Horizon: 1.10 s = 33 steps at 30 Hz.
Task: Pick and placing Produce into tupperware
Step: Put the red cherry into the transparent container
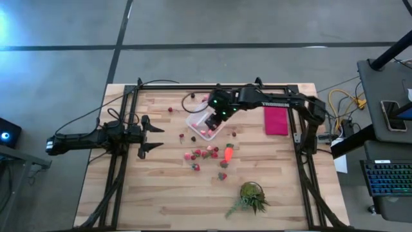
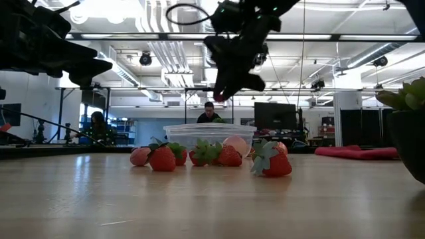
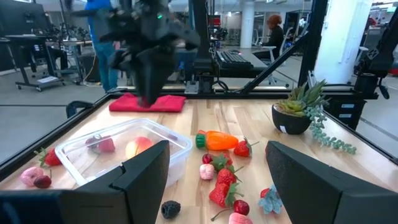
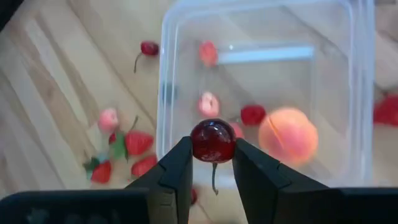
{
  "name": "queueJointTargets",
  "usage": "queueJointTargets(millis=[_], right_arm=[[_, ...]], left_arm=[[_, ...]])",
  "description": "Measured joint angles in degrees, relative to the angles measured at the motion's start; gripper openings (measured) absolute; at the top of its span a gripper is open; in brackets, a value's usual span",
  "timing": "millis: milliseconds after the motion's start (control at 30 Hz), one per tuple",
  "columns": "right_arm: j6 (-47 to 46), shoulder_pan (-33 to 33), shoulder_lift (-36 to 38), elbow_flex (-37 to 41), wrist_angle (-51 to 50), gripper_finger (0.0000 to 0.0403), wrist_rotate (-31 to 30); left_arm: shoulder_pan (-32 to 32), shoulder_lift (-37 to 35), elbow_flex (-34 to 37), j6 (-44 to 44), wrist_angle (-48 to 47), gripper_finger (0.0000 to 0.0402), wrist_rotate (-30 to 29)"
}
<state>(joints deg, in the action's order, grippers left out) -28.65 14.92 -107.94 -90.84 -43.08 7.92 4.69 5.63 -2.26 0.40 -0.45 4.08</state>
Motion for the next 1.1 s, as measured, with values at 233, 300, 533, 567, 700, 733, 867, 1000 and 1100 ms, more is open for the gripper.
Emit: queueJointTargets(millis=[233, 300, 533, 567, 700, 733, 867, 1000, 1100], right_arm=[[6.6, -0.4, -9.4, -9.6, -2.2, 0.0147, -0.5], [6.8, -0.8, -11.2, -12.2, -4.3, 0.0169, -1.7], [10.7, -1.4, -11.1, -16.8, -18.4, 0.0236, -7.1], [10.5, -1.3, -10.4, -16.5, -20.7, 0.0242, -7.1], [7.4, -1.4, -7.2, -12.4, -28.9, 0.0253, -8.8], [6.1, -1.4, -6.6, -11.0, -30.7, 0.0254, -9.4], [1.8, -2.1, -4.0, -3.9, -31.2, 0.0248, -9.7], [-2.6, -3.0, -2.1, 3.2, -26.9, 0.0235, -8.9], [-5.9, -3.4, -1.8, 8.0, -22.3, 0.0228, -7.5]], left_arm=[[0.0, 0.0, 0.0, 0.0, -0.1, 0.0255, 0.0], [0.0, 0.0, 0.0, 0.0, -0.1, 0.0255, 0.0], [0.0, 0.2, 0.0, 0.0, 0.0, 0.0255, 0.0], [0.0, 0.3, 0.0, 0.0, -0.1, 0.0255, 0.0], [0.0, 0.2, 0.0, 0.0, -0.1, 0.0255, 0.0], [0.0, 0.2, 0.0, 0.0, -0.1, 0.0255, 0.0], [0.0, 0.4, 0.0, 0.0, 0.0, 0.0255, 0.0], [0.0, 0.5, 0.0, 0.0, 0.0, 0.0255, 0.0], [0.0, 0.5, 0.0, 0.0, 0.0, 0.0255, 0.0]])
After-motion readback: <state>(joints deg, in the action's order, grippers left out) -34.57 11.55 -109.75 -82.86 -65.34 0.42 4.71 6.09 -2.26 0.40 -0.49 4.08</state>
